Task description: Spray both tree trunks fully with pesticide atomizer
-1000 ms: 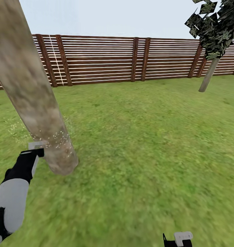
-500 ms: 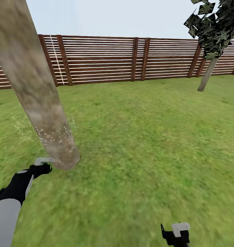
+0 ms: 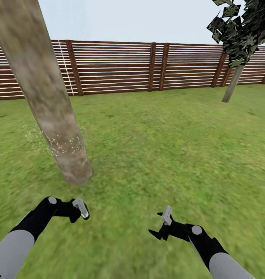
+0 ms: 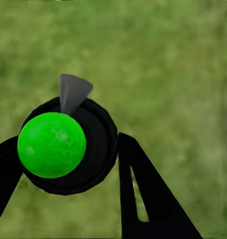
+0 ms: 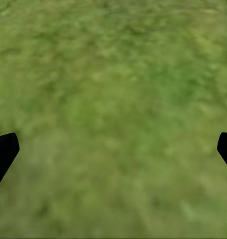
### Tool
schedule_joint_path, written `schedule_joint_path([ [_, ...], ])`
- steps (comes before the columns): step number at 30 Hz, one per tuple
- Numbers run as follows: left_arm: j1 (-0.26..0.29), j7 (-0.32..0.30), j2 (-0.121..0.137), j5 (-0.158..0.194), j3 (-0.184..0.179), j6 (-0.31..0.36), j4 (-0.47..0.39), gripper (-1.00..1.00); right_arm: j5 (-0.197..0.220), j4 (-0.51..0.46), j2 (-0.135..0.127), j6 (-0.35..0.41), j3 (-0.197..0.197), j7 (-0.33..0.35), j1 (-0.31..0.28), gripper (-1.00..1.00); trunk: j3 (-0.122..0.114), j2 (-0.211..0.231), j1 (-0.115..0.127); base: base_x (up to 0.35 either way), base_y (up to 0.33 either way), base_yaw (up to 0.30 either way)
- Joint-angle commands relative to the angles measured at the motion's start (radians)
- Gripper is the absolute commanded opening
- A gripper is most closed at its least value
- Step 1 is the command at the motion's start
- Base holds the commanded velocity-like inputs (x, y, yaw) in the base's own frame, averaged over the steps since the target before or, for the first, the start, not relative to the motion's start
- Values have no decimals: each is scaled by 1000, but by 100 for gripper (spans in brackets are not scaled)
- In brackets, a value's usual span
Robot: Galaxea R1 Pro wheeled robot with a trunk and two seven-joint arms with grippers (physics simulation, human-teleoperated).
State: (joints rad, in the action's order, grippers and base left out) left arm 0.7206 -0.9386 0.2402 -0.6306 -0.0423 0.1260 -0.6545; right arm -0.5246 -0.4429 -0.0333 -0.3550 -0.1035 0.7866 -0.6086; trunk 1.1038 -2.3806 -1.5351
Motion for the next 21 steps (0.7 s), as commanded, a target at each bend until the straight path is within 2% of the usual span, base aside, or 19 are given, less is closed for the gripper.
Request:
schedule_joint_path([
  [1, -2, -8, -11, -1, -8, 9, -2, -100, -11, 0, 1, -5, -8, 8, -1, 100, 1, 0, 0, 0, 0, 0],
  [3, -22, -9, -36, -3, -12, -6, -2, -100, -11, 1, 2, -5, -7, 10, -2, 100, 1, 0, 0, 0, 0, 0],
  [4, -32, -7, -52, -5, -13, -35, -2, -100, -11, 1, 5, -5, 5, 19, -2, 100, 1, 0, 0, 0, 0, 0],
  [6, -41, -6, -71, -6, -15, -69, 0, -100, -10, -2, 14, -5, 88, 55, -2, 100, 1, 0, 0, 0, 0, 0],
  [7, -43, -7, -75, -9, -26, -76, 1, -100, -10, -10, 16, -5, 118, 63, -2, -100, 1, 0, 0, 0, 0, 0],
  [9, -44, -3, -78, -27, -96, -78, 17, -100, -8, -33, 20, -5, 142, 73, -2, -100, 1, 0, 0, 0, 0, 0],
  [11, -44, -1, -82, -35, -133, -77, 26, -100, -10, -61, 40, 11, 149, 76, -2, -100, 1, 0, 0, 0, 0, 0],
  [13, -44, -1, -105, -43, -146, -77, 28, -100, -9, -101, 54, 79, 152, 96, -2, -100, 1, 0, 0, 0, 0, 0],
  [15, -44, 0, -123, -74, -148, -76, 29, -100, -10, -133, 65, 116, 154, 162, -2, -100, 1, 0, 0, 0, 0, 0],
  [18, -44, 0, -138, -81, -147, -75, 29, -100, -9, -153, 71, 121, 154, 175, -2, -100, 1, 0, 0, 0, 0, 0],
  [21, -44, 1, -152, -82, -146, -75, 30, -100, -9, -159, 104, 122, 154, 177, -2, -100, 1, 0, 0, 0, 0, 0],
])
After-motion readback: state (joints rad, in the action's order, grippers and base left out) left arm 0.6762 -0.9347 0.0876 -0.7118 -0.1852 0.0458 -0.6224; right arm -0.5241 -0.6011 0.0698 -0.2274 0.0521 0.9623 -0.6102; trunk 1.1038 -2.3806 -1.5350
